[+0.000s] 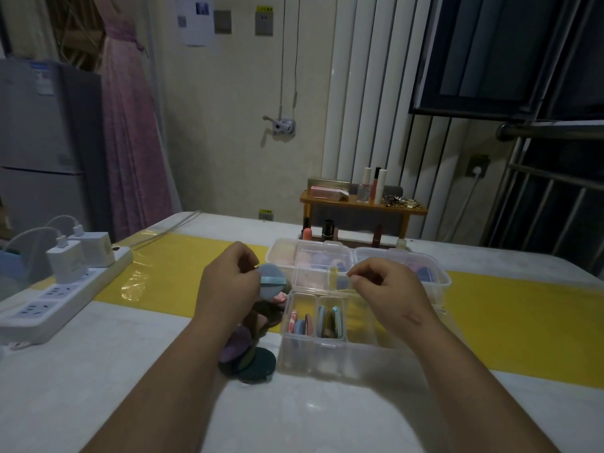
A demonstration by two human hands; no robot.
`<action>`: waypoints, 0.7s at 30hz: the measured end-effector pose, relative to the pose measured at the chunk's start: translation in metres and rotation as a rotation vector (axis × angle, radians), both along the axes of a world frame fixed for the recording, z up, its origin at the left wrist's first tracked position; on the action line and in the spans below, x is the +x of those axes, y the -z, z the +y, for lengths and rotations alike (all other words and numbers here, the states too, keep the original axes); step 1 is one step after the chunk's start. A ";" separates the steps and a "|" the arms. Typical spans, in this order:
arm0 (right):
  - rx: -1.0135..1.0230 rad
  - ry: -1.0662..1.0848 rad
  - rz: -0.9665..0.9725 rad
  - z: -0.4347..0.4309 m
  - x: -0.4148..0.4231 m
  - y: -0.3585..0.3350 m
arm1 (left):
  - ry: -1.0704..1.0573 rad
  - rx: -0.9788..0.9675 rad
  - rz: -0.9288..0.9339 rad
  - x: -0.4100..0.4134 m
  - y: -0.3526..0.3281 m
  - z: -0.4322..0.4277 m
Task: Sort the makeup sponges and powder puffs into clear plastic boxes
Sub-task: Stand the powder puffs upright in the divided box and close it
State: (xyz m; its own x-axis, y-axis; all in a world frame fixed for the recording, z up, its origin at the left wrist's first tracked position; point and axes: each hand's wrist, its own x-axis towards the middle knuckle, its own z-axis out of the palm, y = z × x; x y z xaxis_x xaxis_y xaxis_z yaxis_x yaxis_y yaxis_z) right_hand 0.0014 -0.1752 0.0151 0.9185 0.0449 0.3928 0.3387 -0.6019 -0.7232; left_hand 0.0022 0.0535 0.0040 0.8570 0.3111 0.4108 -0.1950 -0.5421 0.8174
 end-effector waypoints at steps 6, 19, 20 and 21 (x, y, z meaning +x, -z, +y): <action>0.006 -0.048 0.010 0.004 -0.002 0.001 | 0.034 -0.122 -0.027 0.005 0.003 -0.007; -0.047 -0.188 -0.005 0.010 -0.011 -0.004 | 0.339 -0.205 -0.001 -0.004 0.004 -0.026; -0.031 -0.177 -0.022 0.010 -0.011 -0.004 | 0.357 -0.184 0.000 -0.005 0.004 -0.026; -0.003 -0.167 -0.038 0.009 -0.011 -0.005 | 0.367 -0.159 -0.001 -0.005 0.005 -0.027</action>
State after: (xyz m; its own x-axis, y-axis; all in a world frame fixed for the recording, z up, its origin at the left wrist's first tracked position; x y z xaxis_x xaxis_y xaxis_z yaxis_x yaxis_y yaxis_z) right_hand -0.0093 -0.1662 0.0199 0.8825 0.1969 0.4271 0.4615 -0.5373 -0.7060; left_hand -0.0029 0.0269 -0.0010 0.9228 0.0437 0.3828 -0.3528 -0.3033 0.8852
